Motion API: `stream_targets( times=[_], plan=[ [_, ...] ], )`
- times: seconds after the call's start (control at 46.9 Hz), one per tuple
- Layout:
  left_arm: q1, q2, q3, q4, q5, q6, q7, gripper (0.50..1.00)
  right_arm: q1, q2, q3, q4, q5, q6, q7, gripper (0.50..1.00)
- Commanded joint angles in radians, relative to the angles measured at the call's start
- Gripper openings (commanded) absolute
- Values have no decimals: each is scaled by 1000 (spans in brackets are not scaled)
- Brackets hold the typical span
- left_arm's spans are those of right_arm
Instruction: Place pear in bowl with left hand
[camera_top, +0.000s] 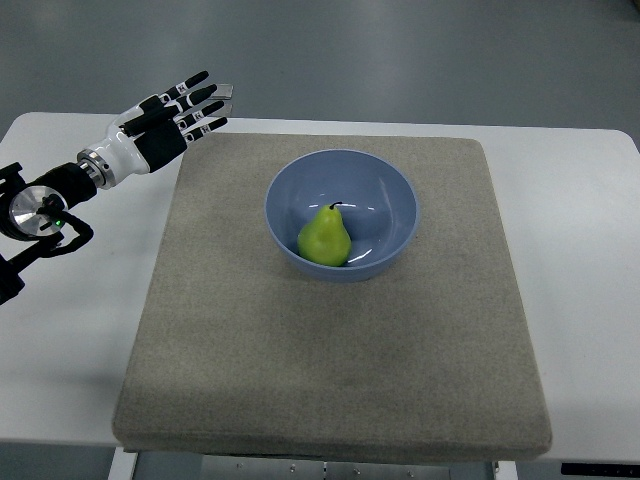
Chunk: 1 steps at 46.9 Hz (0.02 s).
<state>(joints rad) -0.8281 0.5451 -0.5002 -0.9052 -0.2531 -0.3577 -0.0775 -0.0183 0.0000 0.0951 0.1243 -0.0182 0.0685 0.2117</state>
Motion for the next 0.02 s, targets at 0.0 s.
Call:
stream_targets(
  times=[0.0],
  plan=[
    [6, 12, 0, 6, 0, -20, 4, 996, 0, 0, -2, 0, 0, -1, 0, 926]
  ],
)
